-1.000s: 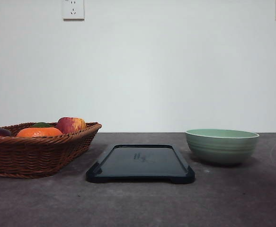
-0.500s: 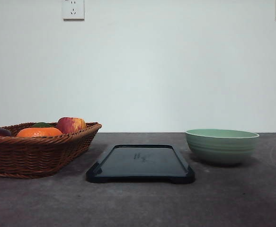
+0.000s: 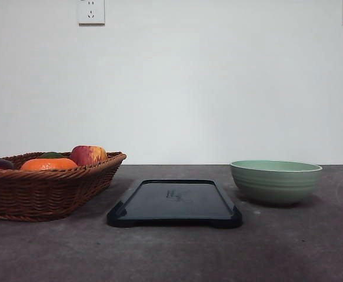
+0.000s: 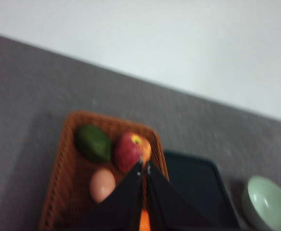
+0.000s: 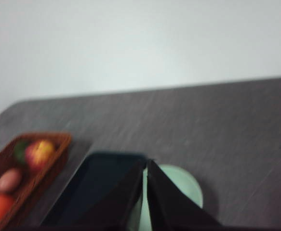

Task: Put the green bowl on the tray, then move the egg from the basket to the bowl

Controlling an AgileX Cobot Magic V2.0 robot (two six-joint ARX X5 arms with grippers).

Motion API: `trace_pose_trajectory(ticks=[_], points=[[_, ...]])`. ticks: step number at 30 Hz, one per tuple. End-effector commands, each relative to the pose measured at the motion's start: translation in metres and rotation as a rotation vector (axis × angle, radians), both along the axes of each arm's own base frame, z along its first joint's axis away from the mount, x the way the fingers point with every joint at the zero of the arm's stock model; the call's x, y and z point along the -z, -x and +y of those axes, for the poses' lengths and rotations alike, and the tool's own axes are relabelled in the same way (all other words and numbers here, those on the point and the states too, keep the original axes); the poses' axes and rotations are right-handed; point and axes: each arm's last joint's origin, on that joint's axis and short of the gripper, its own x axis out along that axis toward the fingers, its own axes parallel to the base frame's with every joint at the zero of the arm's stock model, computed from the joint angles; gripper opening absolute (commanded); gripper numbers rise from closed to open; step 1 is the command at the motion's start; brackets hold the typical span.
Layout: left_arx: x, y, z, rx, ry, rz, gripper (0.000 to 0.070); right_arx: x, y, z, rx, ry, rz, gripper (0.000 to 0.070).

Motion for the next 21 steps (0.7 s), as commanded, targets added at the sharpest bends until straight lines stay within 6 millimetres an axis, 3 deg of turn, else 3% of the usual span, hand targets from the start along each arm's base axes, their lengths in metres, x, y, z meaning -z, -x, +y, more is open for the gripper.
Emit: trace_pose_trajectory(ticks=[1, 9, 18, 21], points=[[-0.007, -0.007, -0.002, 0.049, -0.024, 0.012, 0.0000, -0.004, -0.007, 0.001, -0.035, 0.026, 0.021, 0.0007], [-0.003, -0.036, -0.005, 0.159, -0.098, 0.264, 0.0000, 0.001, -0.044, 0.006, -0.118, 0.038, 0.289, 0.0007], [0.005, -0.047, -0.006, 0.197, -0.150, 0.408, 0.0002, 0.016, -0.066, 0.012, -0.163, 0.085, 0.440, 0.0010], [0.004, -0.047, -0.006, 0.196, -0.150, 0.399, 0.0132, 0.018, -0.066, 0.013, -0.166, 0.093, 0.453, 0.0141]])
